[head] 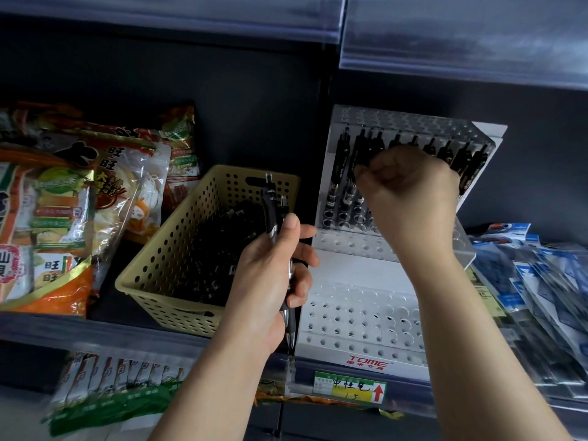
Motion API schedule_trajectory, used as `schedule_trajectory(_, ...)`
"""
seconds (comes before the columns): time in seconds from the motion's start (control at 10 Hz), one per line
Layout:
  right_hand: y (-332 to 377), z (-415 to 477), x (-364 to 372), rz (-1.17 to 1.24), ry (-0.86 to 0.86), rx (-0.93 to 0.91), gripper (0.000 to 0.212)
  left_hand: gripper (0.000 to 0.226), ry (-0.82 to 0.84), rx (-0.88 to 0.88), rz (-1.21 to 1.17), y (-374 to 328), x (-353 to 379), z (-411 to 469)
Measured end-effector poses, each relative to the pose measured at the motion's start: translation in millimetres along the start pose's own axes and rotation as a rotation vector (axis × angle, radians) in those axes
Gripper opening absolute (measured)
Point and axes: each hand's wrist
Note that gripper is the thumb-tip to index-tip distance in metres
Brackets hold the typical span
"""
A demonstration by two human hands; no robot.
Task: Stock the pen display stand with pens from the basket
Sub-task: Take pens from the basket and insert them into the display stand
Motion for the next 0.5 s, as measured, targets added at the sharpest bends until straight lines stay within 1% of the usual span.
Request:
schedule_trajectory(0.1, -0.4, -0.8, 1.9, -0.007, -0.004, 0.013, 0.011, 0.039, 0.0, -0.002, 0.002, 0.0, -0.4, 0.1)
schedule_trajectory(0.3, -0.9, -0.4, 3.9, -0.016, -0.032, 0.054, 0.013, 0.04, 0.004, 0.003, 0.003, -0.1, -0.4, 0.0)
schedule_trajectory(0.4, -1.8, -1.1, 5.9, -0.042, -0.047, 0.037, 0.008, 0.038, 0.002, 0.002, 0.005, 0.6, 0.0, 0.6)
schedule_trajectory(0.5, -1.1, -3.0, 8.9, -0.098, -0.081, -0.048, 0.011, 0.038, 0.001, 0.002, 0.01, 1.1, 0.8, 1.1)
Point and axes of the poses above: each hand's wrist, its own z-axis towards the middle knuckle, its own x-axis out of the palm, y = z × x, and after that the axes turned 1 degree about z, right-handed
